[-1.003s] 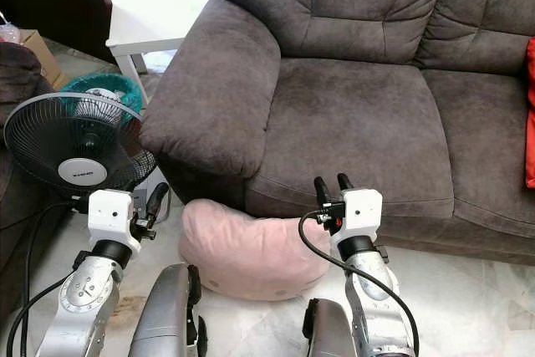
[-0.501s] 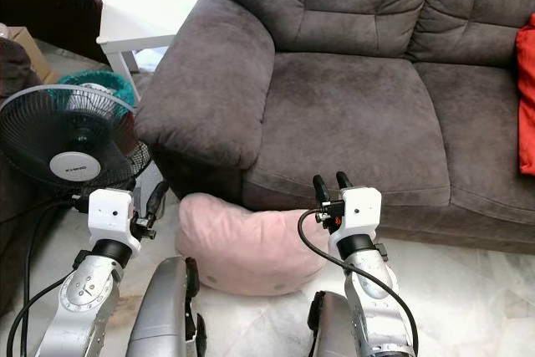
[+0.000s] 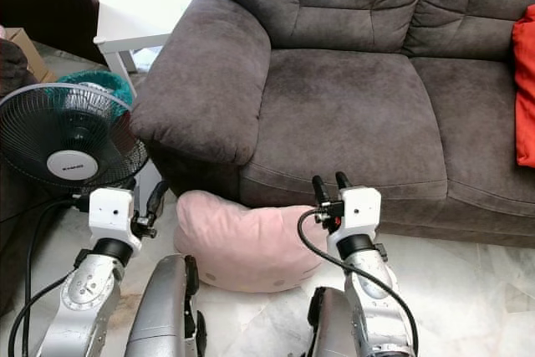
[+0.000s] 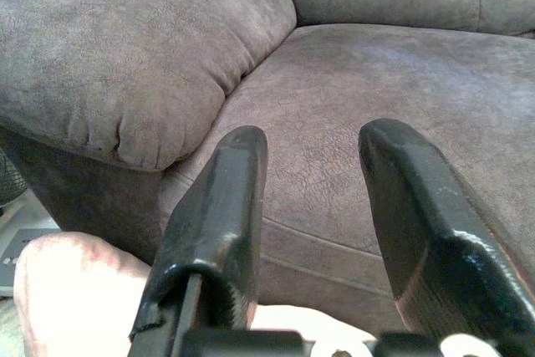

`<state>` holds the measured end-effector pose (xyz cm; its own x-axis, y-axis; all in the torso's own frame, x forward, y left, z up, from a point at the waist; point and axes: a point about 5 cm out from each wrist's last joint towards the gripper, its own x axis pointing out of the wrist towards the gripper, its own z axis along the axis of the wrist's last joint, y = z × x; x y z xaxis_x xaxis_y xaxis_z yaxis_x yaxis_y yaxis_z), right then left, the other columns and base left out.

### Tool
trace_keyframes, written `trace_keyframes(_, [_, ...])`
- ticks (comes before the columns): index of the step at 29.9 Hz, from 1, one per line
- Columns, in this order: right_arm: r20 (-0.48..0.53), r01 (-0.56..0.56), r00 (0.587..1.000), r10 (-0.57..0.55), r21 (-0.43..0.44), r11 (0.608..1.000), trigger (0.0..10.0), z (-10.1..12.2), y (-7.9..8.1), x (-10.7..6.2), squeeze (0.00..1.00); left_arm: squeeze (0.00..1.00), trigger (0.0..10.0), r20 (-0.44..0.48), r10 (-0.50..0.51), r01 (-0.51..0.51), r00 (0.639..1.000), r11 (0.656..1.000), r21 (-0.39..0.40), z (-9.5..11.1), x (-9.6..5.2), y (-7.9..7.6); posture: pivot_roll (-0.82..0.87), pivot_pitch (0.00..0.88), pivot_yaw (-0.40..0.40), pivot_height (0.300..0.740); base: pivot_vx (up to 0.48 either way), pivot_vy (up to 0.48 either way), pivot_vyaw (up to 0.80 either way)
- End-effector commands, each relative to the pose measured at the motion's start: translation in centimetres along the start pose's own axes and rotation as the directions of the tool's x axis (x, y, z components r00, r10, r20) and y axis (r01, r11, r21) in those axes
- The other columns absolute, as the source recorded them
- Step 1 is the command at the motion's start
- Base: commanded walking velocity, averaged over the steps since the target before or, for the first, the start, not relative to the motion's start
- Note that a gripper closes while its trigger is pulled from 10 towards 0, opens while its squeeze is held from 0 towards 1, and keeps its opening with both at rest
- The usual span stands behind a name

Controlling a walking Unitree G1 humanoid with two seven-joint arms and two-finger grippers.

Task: Move the pillow to the sofa from floor

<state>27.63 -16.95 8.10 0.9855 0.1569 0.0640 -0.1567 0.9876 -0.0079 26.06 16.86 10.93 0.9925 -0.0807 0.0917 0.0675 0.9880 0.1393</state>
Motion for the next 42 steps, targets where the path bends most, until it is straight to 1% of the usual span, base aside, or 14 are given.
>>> trace_keyframes(1, [-0.011, 0.003, 1.000, -0.003, 0.004, 1.000, 10.0, -0.33, -0.01, -0.30, 0.00, 0.00, 10.0, -0.031, 0.006, -0.006, 0.999, 1.000, -0.003, -0.49, -0.10, 0.13, 0.16, 0.137, -0.031, 0.544, 0.000, 0.000, 0.00])
trace_keyframes(5, [-0.024, 0.003, 1.000, -0.003, -0.001, 1.000, 10.0, -0.43, 0.04, -0.30, 0.00, 0.00, 10.0, -0.031, 0.006, -0.006, 0.999, 1.000, -0.004, -0.50, -0.11, 0.14, 0.16, 0.137, -0.032, 0.544, 0.000, 0.000, 0.00])
trace_keyframes(10, [-0.030, 0.001, 1.000, -0.001, -0.002, 1.000, 10.0, -0.50, 0.05, -0.20, 0.00, 0.00, 10.0, -0.031, 0.005, -0.005, 1.000, 1.000, -0.003, -0.49, -0.10, 0.15, 0.16, 0.137, -0.032, 0.519, 0.000, 0.000, 0.00])
trace_keyframes(26, [-0.002, -0.006, 1.000, 0.006, 0.008, 1.000, 10.0, -0.23, 0.08, -0.34, 0.00, 0.00, 10.0, -0.011, 0.020, -0.020, 1.000, 1.000, 0.021, -0.25, -0.09, 0.33, 0.16, 0.138, -0.032, 0.519, 0.000, 0.000, 0.00])
trace_keyframes(40, [-0.005, -0.020, 1.000, 0.020, 0.000, 1.000, 10.0, -0.24, 0.18, -0.32, 0.00, 0.00, 10.0, -0.017, 0.022, -0.021, 1.000, 1.000, 0.017, -0.28, 0.08, 0.34, 0.16, 0.137, -0.031, 0.519, 0.000, 0.000, 0.00])
trace_keyframes(42, [-0.005, -0.022, 1.000, 0.022, -0.001, 1.000, 10.0, -0.23, 0.20, -0.32, 0.00, 0.00, 10.0, -0.017, 0.022, -0.022, 1.000, 1.000, 0.015, -0.27, 0.09, 0.33, 0.16, 0.137, -0.031, 0.519, 0.262, 0.000, 0.00])
